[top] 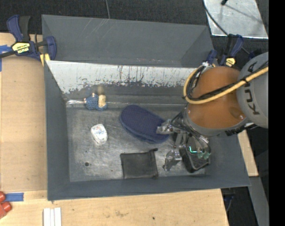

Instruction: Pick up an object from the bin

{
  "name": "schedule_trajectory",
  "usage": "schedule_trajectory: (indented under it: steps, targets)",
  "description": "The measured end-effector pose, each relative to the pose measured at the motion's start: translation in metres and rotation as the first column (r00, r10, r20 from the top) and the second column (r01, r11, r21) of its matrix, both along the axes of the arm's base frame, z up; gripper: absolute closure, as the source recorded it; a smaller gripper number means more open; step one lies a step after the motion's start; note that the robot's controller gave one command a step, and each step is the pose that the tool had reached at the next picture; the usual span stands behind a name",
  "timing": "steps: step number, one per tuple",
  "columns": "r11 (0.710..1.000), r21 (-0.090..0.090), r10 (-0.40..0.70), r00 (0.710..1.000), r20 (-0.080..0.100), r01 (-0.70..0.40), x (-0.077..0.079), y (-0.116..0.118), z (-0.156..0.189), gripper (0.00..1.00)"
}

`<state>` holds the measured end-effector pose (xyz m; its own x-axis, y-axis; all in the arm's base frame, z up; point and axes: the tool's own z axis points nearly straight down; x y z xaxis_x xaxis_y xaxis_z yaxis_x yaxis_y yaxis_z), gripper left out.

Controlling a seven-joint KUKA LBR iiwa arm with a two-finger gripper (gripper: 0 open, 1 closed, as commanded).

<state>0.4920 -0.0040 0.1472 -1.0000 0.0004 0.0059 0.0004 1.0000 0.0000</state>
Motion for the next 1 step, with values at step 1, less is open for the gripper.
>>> schedule_trajectory:
  steps: [1]
  targets:
    - [0.982, -0.001, -0.189, 0.982, 0.022, 0.189, 0.0030, 0.0490, -0.0716, 0.00]
